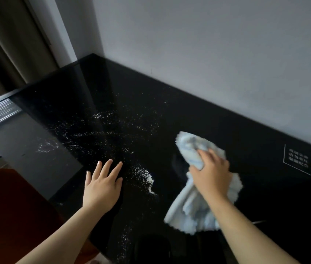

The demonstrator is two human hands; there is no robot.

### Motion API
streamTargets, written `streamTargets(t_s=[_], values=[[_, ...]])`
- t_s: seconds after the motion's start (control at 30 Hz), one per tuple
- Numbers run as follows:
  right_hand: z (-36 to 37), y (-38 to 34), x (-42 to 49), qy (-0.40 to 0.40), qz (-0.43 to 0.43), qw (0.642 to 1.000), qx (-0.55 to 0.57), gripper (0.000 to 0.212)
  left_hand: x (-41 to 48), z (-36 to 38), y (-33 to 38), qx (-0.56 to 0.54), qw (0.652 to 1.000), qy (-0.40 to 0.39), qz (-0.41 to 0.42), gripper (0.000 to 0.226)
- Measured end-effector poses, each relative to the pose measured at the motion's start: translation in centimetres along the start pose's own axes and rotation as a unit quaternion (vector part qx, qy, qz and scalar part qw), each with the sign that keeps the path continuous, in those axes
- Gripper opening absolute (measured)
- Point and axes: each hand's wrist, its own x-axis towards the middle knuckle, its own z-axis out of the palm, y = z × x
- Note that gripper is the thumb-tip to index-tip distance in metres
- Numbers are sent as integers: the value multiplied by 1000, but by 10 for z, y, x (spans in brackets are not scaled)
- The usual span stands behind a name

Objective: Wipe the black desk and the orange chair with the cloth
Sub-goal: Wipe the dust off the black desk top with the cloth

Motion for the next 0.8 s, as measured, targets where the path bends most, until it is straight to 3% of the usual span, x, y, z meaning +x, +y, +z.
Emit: streamTargets(t_s=[0.07, 0.1, 0.17, 0.3, 0.37, 0.4, 0.47, 0.57, 0.67, 0.8], values=[[-4, 19, -2, -19, 62, 995, -76, 51, 0, 1, 0, -2, 1000, 2, 2, 51], [0, 15, -10, -26, 52, 993, -102, 52, 0, 1, 0, -5, 1000, 4, 3, 51], [13, -14, -34, -30, -14, 993, -110, 52, 1, 0, -2, -8, 1000, 5, 5, 51], [33, -75, -78, -36, -122, 992, -20, 48, 2, -3, -7, -2, 1000, 6, 19, 50], [25, -77, -73, -44, -82, 995, 36, 47, 3, -6, -13, 3, 999, 5, 42, 49], [18, -70, -69, -10, -40, 998, 47, 46, 3, -8, -17, 5, 998, 0, 59, 49], [2, -40, -66, 57, 56, 997, 6, 47, 3, -12, -29, 11, 995, -18, 102, 49], [-10, -11, -94, 29, 199, 974, -107, 55, 2, -19, -51, 8, 984, -50, 169, 48], [14, -45, -123, 22, 206, 968, -144, 53, 0, -24, -69, 4, 974, -67, 215, 46], [54, -136, -132, 8, 131, 990, -57, 50, -3, -30, -92, 26, 964, -103, 243, 46]])
